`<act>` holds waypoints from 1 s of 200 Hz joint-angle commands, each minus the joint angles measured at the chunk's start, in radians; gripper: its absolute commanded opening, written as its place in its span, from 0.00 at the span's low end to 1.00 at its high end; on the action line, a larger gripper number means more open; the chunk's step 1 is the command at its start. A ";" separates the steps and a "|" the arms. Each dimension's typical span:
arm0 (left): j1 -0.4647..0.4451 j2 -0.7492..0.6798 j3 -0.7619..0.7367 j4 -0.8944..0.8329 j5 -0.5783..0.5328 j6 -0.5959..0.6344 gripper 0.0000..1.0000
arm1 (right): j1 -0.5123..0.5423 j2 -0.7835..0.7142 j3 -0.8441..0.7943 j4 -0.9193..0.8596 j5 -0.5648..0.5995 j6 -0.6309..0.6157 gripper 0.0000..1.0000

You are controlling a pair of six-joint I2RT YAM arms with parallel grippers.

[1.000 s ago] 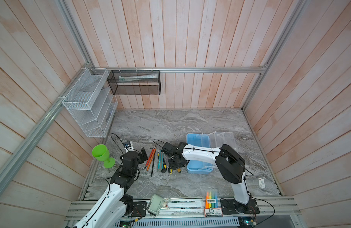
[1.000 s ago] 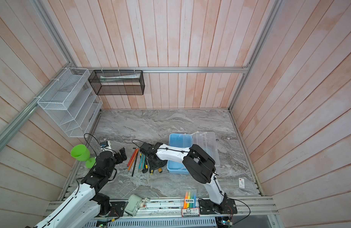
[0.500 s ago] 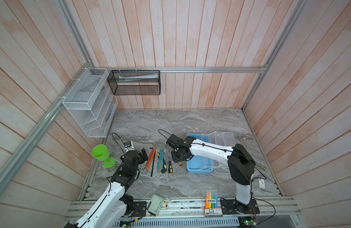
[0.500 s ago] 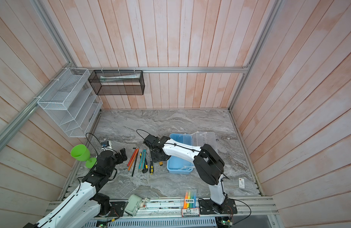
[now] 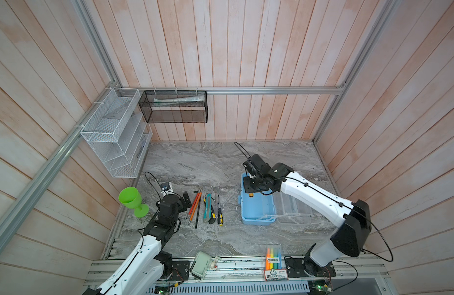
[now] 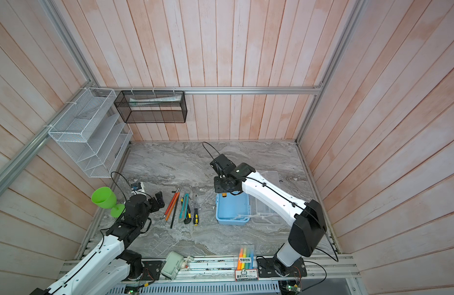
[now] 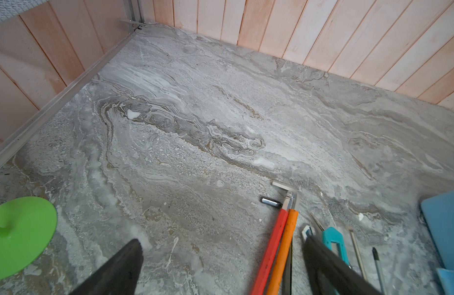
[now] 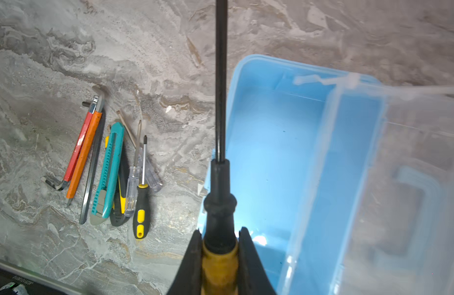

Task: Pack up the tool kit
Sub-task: 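Carry the yellow-handled screwdriver over the open box with the right gripper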

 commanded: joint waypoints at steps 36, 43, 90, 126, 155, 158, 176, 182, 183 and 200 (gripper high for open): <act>0.008 -0.016 0.025 0.015 0.011 0.005 1.00 | -0.173 -0.218 -0.176 -0.088 0.054 -0.082 0.00; 0.008 -0.017 0.024 0.015 0.011 0.003 1.00 | -0.200 -0.240 -0.197 -0.094 0.049 -0.098 0.00; 0.008 -0.029 0.020 0.010 -0.002 -0.004 1.00 | -0.334 -0.298 -0.289 -0.082 0.043 -0.165 0.00; 0.009 -0.017 0.024 0.011 0.003 -0.003 1.00 | -0.375 -0.311 -0.316 -0.046 0.062 -0.197 0.00; 0.009 -0.007 0.029 0.010 0.000 -0.004 1.00 | -0.385 -0.293 -0.362 -0.005 0.031 -0.213 0.00; 0.009 -0.008 0.029 0.009 0.001 -0.004 1.00 | -0.385 -0.291 -0.362 -0.001 0.025 -0.213 0.00; 0.009 -0.009 0.029 0.011 0.004 -0.003 1.00 | -0.387 -0.283 -0.366 0.002 0.011 -0.208 0.02; 0.009 -0.008 0.029 0.011 0.003 -0.002 1.00 | -0.387 -0.281 -0.365 0.000 0.009 -0.205 0.07; 0.009 -0.008 0.028 0.011 0.003 -0.002 1.00 | -0.387 -0.281 -0.364 0.000 0.007 -0.204 0.08; 0.009 -0.005 0.029 0.011 0.003 -0.002 1.00 | -0.387 -0.279 -0.356 0.001 -0.010 -0.197 0.20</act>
